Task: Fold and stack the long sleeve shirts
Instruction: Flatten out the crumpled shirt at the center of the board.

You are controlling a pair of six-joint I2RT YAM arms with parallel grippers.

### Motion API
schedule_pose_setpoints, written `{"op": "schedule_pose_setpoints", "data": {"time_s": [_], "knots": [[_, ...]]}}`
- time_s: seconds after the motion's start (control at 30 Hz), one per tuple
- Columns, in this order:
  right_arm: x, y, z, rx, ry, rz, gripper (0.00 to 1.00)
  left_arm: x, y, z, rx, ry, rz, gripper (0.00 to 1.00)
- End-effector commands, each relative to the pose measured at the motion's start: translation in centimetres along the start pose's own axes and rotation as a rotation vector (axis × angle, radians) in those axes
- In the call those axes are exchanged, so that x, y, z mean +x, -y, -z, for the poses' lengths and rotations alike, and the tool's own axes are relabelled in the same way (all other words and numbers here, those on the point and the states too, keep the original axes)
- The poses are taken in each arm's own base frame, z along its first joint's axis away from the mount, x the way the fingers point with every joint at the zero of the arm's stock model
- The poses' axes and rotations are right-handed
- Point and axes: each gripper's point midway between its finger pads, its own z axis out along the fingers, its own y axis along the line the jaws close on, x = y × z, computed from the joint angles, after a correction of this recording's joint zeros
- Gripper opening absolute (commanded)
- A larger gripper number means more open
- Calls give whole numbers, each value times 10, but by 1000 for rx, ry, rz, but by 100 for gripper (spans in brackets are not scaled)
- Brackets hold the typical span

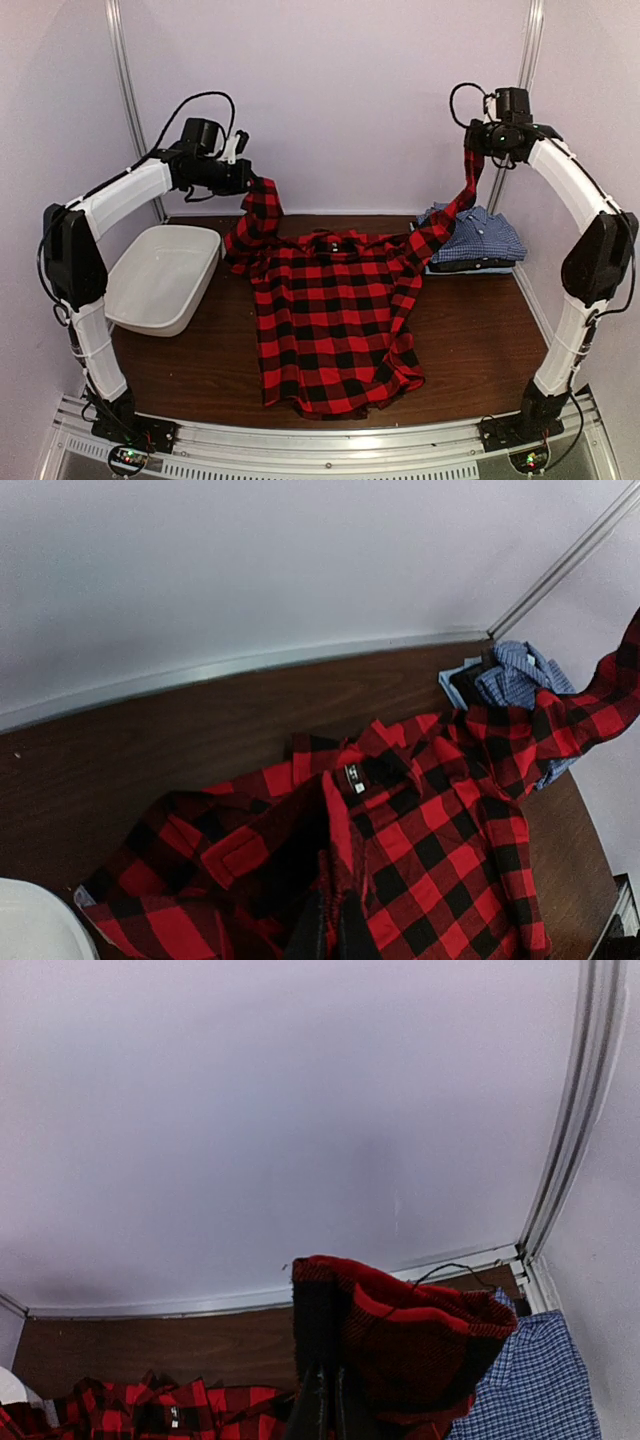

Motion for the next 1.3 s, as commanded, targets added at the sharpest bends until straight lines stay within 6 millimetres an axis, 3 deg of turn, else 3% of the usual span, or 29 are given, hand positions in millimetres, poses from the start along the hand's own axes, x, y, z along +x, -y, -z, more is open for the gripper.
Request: {"op": "schedule_pose_setpoints", "data": {"time_s": [0.0, 0.13, 0.3, 0.4, 0.53, 0.6, 0.77, 0.87, 0.93, 1.07, 1.27], "knots": [[71, -57, 4, -114, -137, 106, 0, 29, -17, -14, -83, -26, 70, 0], [150, -85, 20, -157, -264, 180, 0, 63, -30, -11, -126, -67, 115, 0], [248, -84, 59, -194, -421, 179, 0, 110, -19, -1, -55, -147, 97, 0], [297, -70, 89, -172, -513, 195, 0, 143, -8, 14, -4, -209, 72, 0], [354, -21, 119, -50, -643, 198, 0, 196, -11, 34, -13, -305, 78, 0], [373, -6, 132, -23, -682, 178, 0, 224, -15, 43, -26, -351, 102, 0], [385, 6, 142, 11, -697, 132, 2, 278, -24, 53, -73, -447, 162, 1], [376, -2, 140, -8, -679, 118, 14, 288, -35, 53, -131, -460, 181, 7], [364, -11, 140, -37, -649, 114, 22, 289, -41, 53, -173, -459, 193, 22], [340, -32, 143, -85, -589, 129, 41, 278, -55, 49, -254, -425, 187, 42], [327, -56, 141, -148, -554, 144, 48, 263, -85, 29, -392, -419, 159, 48]]}}
